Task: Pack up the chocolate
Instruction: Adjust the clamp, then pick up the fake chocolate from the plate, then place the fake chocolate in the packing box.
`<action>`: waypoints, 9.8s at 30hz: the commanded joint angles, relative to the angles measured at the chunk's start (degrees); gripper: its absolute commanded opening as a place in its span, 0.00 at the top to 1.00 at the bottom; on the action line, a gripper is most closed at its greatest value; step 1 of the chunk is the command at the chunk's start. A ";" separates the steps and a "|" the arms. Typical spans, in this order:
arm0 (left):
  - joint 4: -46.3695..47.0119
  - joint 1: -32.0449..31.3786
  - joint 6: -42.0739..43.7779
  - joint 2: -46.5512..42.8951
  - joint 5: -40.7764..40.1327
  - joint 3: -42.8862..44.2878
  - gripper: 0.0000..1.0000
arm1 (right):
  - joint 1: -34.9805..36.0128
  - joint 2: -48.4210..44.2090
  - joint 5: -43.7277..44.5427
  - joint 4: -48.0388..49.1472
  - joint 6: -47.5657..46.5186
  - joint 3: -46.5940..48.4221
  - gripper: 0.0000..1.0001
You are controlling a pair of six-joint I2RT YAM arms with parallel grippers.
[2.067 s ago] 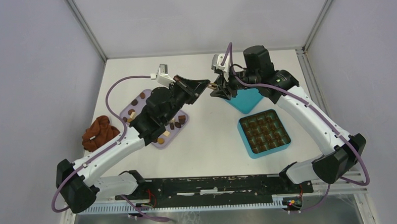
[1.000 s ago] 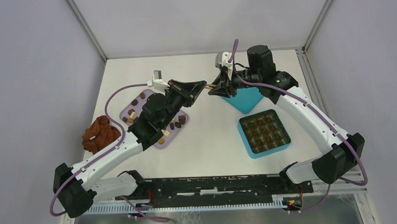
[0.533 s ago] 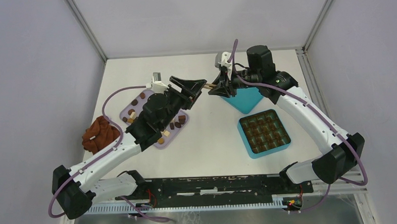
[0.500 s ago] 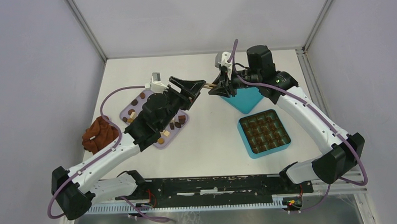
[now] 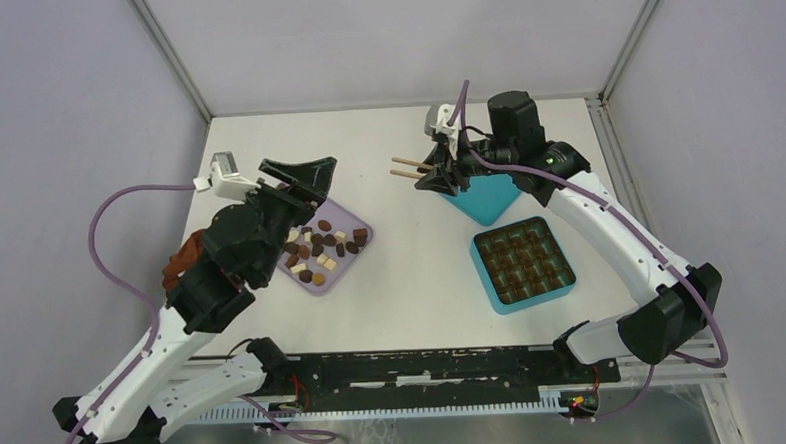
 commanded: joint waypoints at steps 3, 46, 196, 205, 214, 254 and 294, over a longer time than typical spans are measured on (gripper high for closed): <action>-3.92 0.14 4.45 -0.05 -4.00 0.55 0.21 | 0.06 -0.11 1.59 -0.26 -1.29 0.63 0.71; -26.37 0.19 16.07 -10.07 -16.02 9.02 0.23 | 21.92 34.76 31.09 -9.45 -7.45 14.26 0.63; -26.15 0.18 14.10 -15.06 -17.48 6.45 0.26 | 28.13 48.20 44.10 -10.60 -1.12 24.93 0.86; -26.16 0.18 13.85 -15.88 -17.31 5.77 0.26 | 25.99 40.20 34.69 -10.23 -0.86 20.50 0.92; -24.18 0.18 13.92 -16.56 -16.39 3.90 0.26 | 21.12 28.19 19.28 -9.12 -2.98 9.17 0.94; 5.40 0.14 17.39 3.22 10.37 -10.44 0.00 | -22.46 -16.14 26.61 -28.55 -32.61 -30.53 0.93; 2.40 0.19 12.28 -8.06 8.12 -16.12 0.03 | -12.56 -5.08 31.93 -18.33 -23.27 -29.66 0.59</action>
